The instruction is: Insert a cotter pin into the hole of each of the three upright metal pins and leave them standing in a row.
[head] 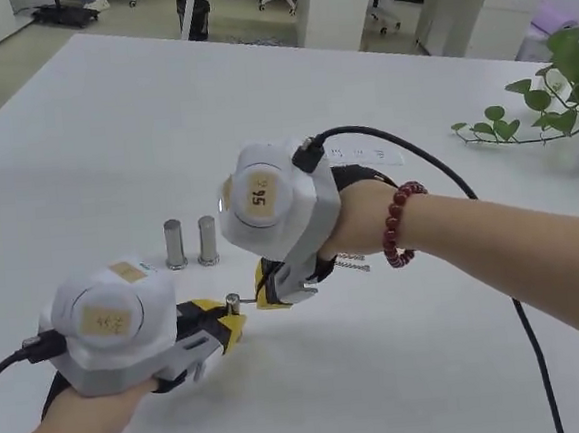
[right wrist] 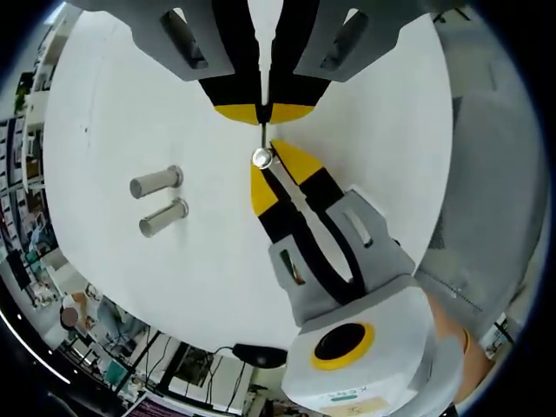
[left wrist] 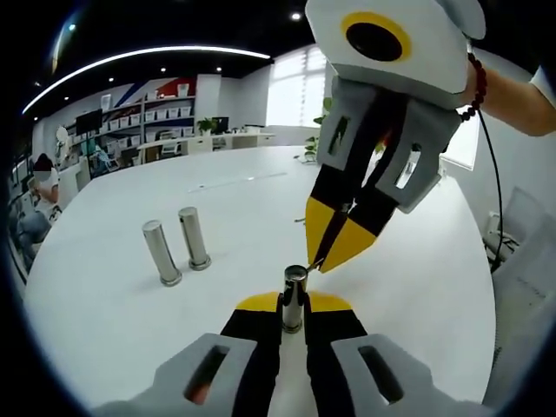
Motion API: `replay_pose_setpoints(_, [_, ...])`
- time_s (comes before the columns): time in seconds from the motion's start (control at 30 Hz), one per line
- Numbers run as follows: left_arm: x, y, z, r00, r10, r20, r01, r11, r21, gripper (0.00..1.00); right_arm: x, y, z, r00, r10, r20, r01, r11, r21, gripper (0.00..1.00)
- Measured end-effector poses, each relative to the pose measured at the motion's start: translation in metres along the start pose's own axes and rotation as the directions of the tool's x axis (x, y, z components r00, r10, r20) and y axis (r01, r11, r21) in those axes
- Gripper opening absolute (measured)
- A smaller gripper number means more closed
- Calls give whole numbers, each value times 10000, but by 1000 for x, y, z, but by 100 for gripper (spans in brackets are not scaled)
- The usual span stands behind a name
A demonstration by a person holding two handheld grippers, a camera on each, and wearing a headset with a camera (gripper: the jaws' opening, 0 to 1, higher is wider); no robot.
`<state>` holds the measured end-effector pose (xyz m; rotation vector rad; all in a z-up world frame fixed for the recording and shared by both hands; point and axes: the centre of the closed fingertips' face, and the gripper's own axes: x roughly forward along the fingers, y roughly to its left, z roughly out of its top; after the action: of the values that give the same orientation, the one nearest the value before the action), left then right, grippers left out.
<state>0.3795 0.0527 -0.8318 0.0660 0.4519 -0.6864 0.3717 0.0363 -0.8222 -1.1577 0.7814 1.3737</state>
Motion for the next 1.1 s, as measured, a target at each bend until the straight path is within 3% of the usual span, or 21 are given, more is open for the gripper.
replay_pose_setpoints(0.23, [0, -1, -1, 10000, -42, 28, 42, 10000, 24, 7, -2, 2, 5, 9987, 125, 504, -138, 9996, 259, 3])
replay_pose_setpoints(0.63, [0, -4, -1, 10000, -64, 21, 64, 10000, 6, 7, 2, 3, 13, 9962, 223, 841, -250, 9992, 311, 4])
replay_pose_setpoints(0.73, [0, -3, -1, 10000, -58, 32, 57, 10000, 36, 7, 1, 3, 13, 9941, 269, 1046, -314, 9987, 411, 5])
replay_pose_setpoints(0.8, [0, -3, -1, 10000, -56, 31, 56, 10000, 28, 7, -1, 4, 16, 9887, 273, 1471, -398, 9958, 822, 10])
replay_pose_setpoints(1.1, [1, -4, -1, 10000, -33, 47, 33, 10000, 41, 7, -6, 4, -3, 9891, 111, 1471, -293, 9920, 1224, 12])
